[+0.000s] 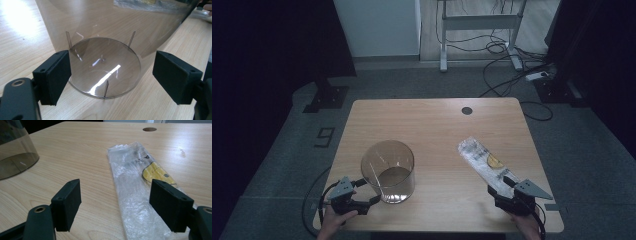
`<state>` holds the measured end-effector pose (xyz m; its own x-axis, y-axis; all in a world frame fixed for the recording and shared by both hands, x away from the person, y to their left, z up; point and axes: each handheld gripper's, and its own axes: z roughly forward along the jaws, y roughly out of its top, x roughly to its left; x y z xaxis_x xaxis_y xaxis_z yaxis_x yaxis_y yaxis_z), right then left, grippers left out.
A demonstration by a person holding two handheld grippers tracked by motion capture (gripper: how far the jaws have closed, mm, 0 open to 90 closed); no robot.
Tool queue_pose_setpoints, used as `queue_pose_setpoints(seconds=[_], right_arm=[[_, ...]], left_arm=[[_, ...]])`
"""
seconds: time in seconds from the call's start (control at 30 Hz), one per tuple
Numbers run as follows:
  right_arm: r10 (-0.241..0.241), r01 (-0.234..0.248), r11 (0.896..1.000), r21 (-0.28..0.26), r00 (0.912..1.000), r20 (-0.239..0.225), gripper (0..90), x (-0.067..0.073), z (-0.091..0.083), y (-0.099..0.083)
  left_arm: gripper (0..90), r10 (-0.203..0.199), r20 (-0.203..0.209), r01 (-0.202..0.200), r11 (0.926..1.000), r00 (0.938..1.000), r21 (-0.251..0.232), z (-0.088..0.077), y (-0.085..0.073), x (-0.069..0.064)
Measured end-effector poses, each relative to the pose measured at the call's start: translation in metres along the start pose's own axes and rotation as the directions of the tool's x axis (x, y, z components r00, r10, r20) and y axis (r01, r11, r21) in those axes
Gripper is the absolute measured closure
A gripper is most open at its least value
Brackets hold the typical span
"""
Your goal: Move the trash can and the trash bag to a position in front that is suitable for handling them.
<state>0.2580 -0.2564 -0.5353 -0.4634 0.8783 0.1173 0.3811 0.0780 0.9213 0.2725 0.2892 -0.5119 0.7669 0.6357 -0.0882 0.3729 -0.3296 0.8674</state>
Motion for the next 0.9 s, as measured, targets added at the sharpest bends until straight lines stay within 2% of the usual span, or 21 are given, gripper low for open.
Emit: queue_pose_setpoints(seconds=[0.3, 0.43, 0.67, 0.9], right_arm=[[0.015, -0.015, 1.0, -0.012, 0.9999, -0.007, 25.7, -0.002, -0.003, 0.001], [0.035, -0.035, 0.999, -0.023, 0.9991, -0.023, 25.8, -0.003, -0.005, 0.002], [0.05, -0.051, 0.998, -0.031, 0.9984, -0.028, 25.9, -0.005, -0.008, 0.004], [0.062, -0.063, 0.997, -0.032, 0.997, -0.047, 26.0, -0.005, -0.007, 0.004]], left_arm=[[15.6, 0.004, 0.028, -0.005, 0.9999, 0.9996, 0.014, 0.023, 0.013, -0.002], [15.9, -0.011, 0.071, 0.011, 0.9999, 0.9974, 0.002, 0.037, 0.02, -0.001], [16.1, 0.012, 0.107, -0.014, 0.9997, 0.9942, 0.022, 0.059, 0.034, -0.007], [17.0, 0.033, 0.152, -0.036, 0.9993, 0.9877, 0.014, 0.078, 0.048, -0.019]])
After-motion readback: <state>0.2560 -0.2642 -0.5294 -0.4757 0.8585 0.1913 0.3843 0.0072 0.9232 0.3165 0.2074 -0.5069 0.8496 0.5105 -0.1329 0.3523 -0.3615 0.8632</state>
